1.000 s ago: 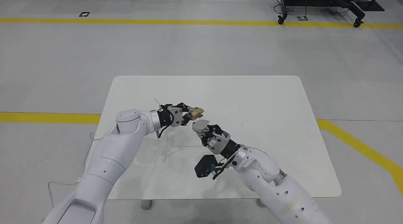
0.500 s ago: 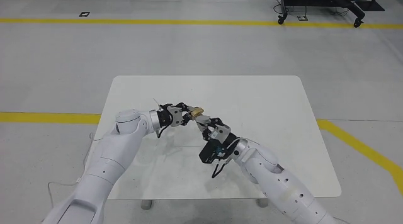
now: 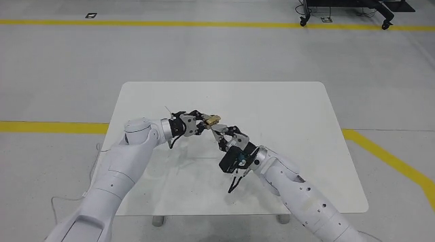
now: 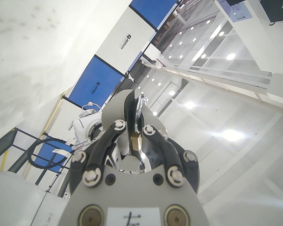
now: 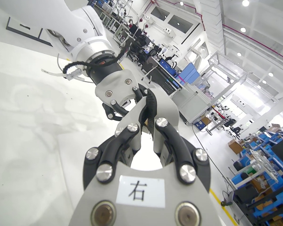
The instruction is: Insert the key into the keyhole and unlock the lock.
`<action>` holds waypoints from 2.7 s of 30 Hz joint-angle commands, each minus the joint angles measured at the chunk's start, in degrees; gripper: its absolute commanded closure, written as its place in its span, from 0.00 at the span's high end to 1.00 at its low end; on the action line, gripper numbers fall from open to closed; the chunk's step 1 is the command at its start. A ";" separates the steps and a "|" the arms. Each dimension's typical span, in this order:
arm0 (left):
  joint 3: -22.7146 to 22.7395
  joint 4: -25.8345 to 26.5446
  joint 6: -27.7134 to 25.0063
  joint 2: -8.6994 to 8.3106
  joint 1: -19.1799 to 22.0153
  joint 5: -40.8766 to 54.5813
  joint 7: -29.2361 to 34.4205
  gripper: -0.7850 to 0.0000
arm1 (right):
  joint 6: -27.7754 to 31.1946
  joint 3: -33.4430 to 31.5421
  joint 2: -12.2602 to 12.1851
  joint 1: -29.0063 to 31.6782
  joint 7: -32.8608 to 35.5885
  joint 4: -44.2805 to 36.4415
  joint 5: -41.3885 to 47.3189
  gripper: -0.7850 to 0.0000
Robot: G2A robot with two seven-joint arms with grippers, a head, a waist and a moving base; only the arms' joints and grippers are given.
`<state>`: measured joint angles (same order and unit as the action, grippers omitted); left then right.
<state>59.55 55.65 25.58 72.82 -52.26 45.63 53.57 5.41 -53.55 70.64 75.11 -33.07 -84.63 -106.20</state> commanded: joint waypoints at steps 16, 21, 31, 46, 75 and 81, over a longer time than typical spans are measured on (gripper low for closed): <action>1.28 2.01 -5.79 -0.23 -1.14 0.52 1.13 0.00 | 24.11 -2.29 -0.44 -1.08 -13.93 5.26 21.95 0.00; 1.66 3.79 -10.06 -0.39 -2.19 -0.91 0.69 0.00 | 31.06 -1.41 -0.33 -0.68 -13.08 5.16 27.07 0.00; 2.36 6.88 -14.62 -0.74 -4.25 -3.43 -0.59 0.00 | 52.59 2.02 0.59 -5.73 4.39 12.88 58.11 0.00; 2.55 7.83 -14.41 -0.81 -4.83 -3.84 -0.57 0.00 | 50.59 3.99 2.35 -10.26 15.99 18.99 72.60 0.00; 5.22 10.11 -15.57 -1.58 -5.95 -8.98 -8.69 0.00 | 52.59 0.27 2.95 -9.87 10.99 17.35 63.18 1.00; 5.22 10.11 -15.57 -1.58 -5.95 -8.98 -8.69 0.00 | 50.86 -0.03 2.88 -9.99 11.83 17.25 62.08 1.00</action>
<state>64.77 65.76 10.02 71.24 -58.21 36.65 44.88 57.96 -53.32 73.58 65.22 -22.04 -67.29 -43.06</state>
